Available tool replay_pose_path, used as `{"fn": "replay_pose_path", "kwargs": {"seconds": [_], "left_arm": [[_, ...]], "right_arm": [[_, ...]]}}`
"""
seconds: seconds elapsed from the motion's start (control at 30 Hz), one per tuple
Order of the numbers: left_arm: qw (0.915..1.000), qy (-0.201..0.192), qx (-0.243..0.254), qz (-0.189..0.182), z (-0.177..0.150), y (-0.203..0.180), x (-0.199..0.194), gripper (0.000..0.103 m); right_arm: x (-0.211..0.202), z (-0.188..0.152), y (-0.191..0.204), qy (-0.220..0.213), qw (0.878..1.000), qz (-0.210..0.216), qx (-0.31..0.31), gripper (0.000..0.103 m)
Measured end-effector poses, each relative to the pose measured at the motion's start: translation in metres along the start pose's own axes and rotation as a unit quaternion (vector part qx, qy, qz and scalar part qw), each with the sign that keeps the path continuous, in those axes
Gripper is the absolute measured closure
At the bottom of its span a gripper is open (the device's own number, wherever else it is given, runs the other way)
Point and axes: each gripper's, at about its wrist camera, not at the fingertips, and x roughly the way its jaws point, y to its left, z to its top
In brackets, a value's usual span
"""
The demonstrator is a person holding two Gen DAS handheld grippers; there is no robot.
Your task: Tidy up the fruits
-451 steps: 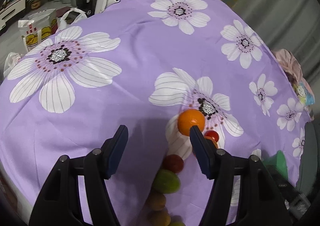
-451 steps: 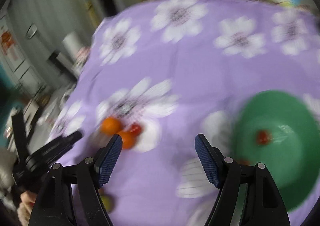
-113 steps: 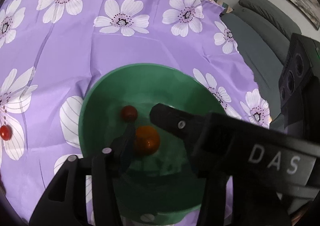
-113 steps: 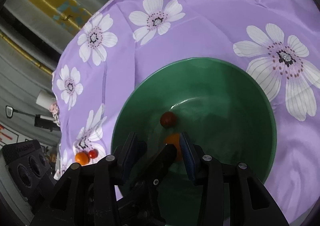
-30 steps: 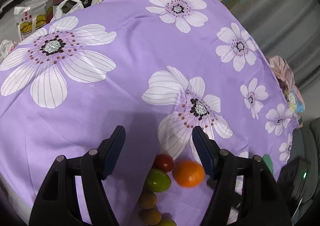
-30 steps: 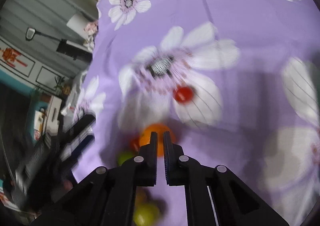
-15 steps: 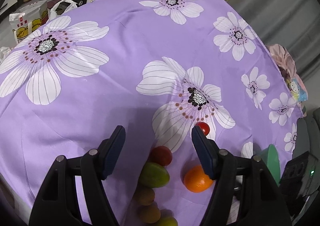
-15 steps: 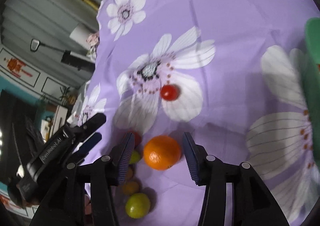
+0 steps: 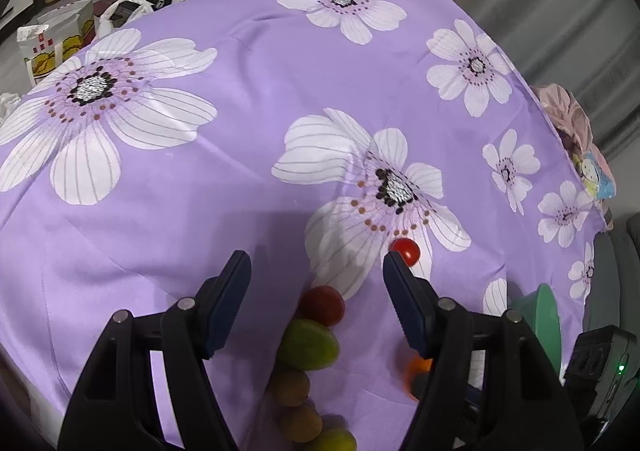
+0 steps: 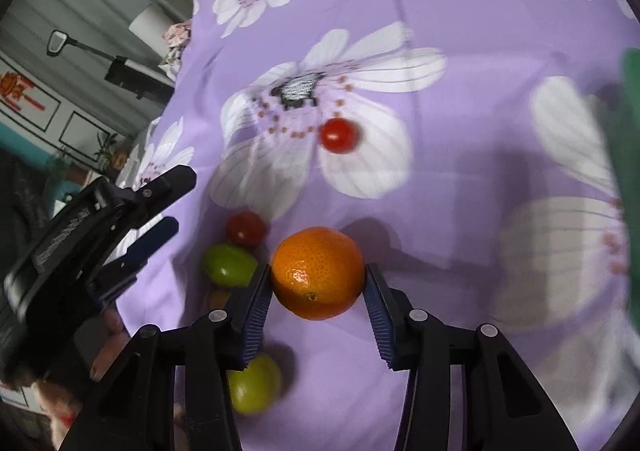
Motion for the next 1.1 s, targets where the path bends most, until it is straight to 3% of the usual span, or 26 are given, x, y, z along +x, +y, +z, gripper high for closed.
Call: {"fn": "replay_pose_path", "kwargs": {"seconds": [0.1, 0.17, 0.33, 0.67, 0.9, 1.1], "left_arm": [[0.9999, 0.006, 0.013, 0.000, -0.004, -0.007, 0.003, 0.035], [0.9997, 0.010, 0.023, 0.001, -0.007, -0.012, 0.006, 0.035], [0.9991, 0.012, 0.039, 0.008, -0.012, -0.018, 0.009, 0.035], [0.9980, 0.007, 0.060, 0.021, -0.017, -0.026, 0.010, 0.035], [0.9958, 0.022, 0.082, -0.035, -0.025, -0.043, 0.006, 0.035], [0.9880, 0.047, 0.136, -0.055, -0.045, -0.071, 0.011, 0.040]], "right_arm": [[-0.001, 0.001, -0.012, 0.012, 1.000, -0.011, -0.005, 0.056], [0.008, 0.002, -0.018, 0.027, 0.999, -0.040, -0.012, 0.056], [0.013, 0.004, -0.022, 0.025, 0.999, -0.035, -0.004, 0.056], [-0.014, 0.010, -0.032, -0.017, 1.000, -0.007, 0.025, 0.055], [-0.044, 0.013, -0.041, -0.088, 0.995, 0.023, 0.045, 0.055], [-0.045, 0.017, -0.045, -0.102, 0.991, 0.053, 0.067, 0.055]]}}
